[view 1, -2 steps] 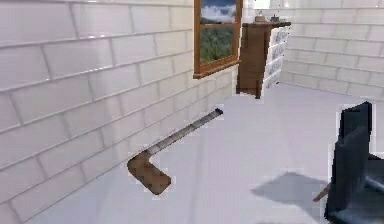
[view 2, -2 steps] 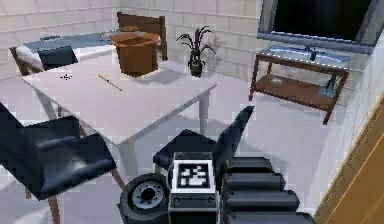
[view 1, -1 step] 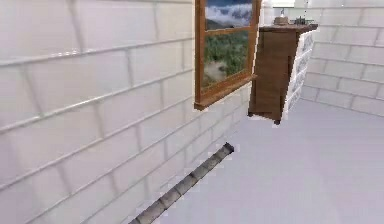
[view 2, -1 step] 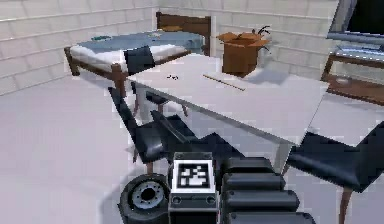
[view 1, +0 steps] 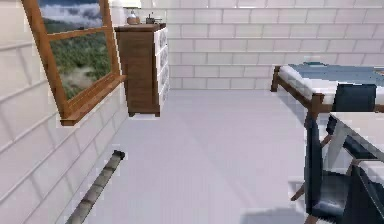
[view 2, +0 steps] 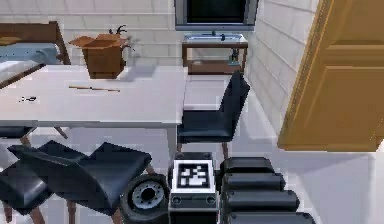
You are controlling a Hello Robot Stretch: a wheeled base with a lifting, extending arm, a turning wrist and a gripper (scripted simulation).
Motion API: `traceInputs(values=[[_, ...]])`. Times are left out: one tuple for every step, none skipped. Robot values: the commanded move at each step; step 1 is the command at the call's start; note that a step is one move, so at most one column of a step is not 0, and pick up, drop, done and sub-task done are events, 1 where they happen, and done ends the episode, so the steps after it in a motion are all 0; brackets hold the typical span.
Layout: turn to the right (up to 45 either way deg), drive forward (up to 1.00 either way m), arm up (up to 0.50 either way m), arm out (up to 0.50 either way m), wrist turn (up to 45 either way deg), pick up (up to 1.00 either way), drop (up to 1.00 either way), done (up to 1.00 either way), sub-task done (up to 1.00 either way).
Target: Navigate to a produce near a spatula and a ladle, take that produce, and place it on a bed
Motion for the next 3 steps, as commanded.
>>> traceInputs(values=[[0.0, 1.00, 0.00, 0.00, 0.0, 0.00, 0.00, 0.00, 0.00], [15.0, 0.00, 0.00, 0.00, 0.0, 0.00, 0.00, 0.00, 0.00], [0.0, 0.05, 0.00, 0.00, 0.0, 0.00, 0.00, 0.00, 0.00]])
